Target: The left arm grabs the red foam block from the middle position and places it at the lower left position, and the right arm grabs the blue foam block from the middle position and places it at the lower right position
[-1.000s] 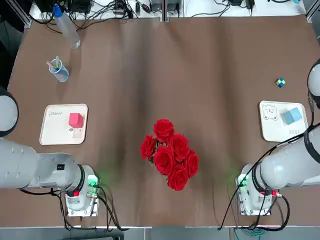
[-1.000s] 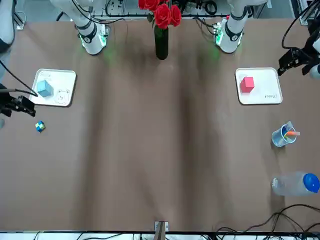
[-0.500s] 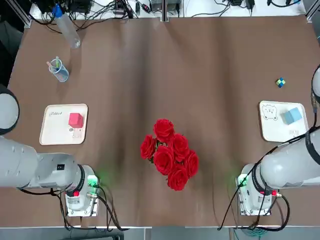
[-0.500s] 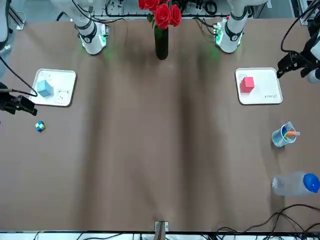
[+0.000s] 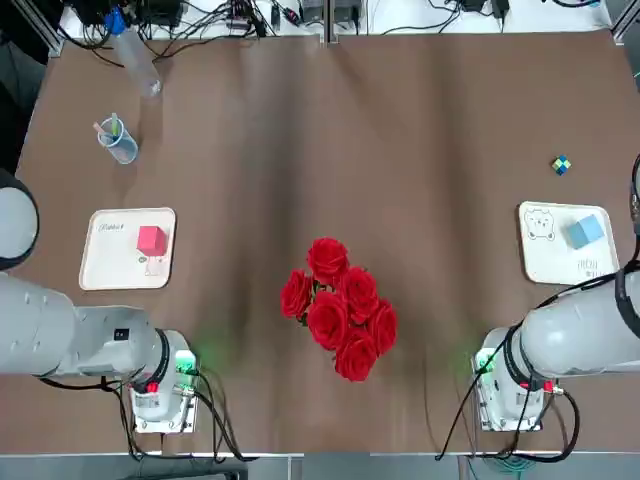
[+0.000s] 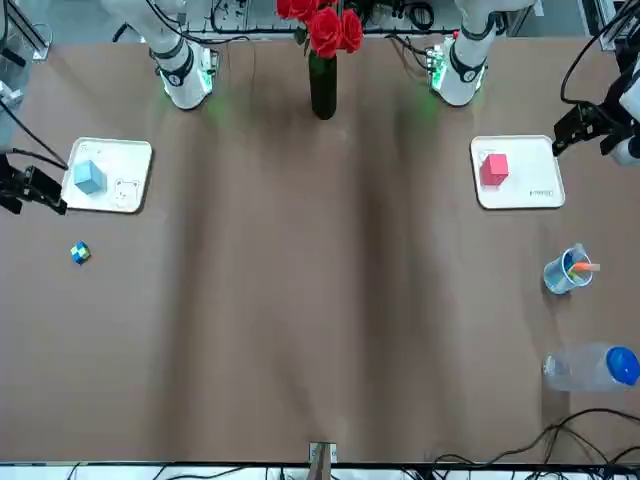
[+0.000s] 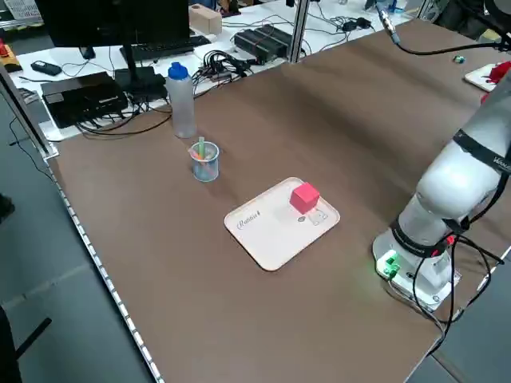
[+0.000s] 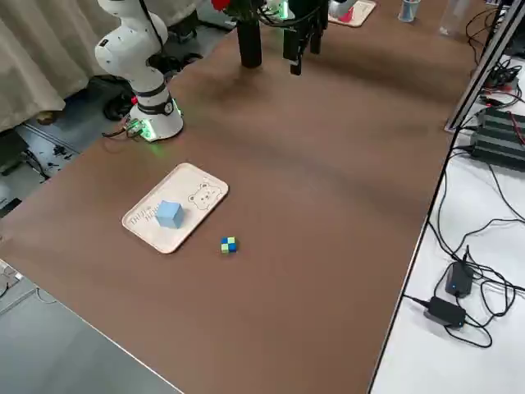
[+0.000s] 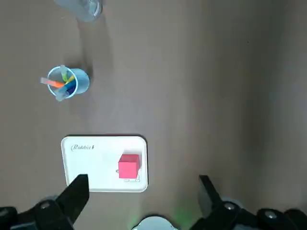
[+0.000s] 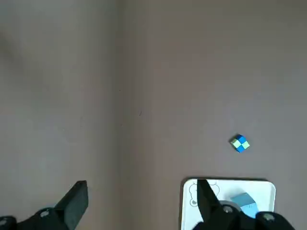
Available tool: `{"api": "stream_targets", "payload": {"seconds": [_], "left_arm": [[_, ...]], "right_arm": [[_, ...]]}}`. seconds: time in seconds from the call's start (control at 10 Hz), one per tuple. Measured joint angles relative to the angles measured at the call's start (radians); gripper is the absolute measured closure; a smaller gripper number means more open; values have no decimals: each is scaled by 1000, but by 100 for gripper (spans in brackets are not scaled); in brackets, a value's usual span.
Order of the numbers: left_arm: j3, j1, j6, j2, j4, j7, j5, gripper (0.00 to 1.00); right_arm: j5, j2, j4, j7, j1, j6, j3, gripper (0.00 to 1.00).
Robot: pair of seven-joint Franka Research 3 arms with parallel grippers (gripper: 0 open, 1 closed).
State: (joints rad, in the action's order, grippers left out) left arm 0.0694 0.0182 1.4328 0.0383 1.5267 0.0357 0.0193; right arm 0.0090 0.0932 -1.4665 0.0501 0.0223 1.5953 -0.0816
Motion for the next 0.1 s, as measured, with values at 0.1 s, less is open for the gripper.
{"api": "stream_targets", "payload": {"seconds": [0.1], "left_arm": [[1,0,0,0,0,0,0,0]], "right_arm": [[0,0,-5,17,-1,0,0,0]]}}
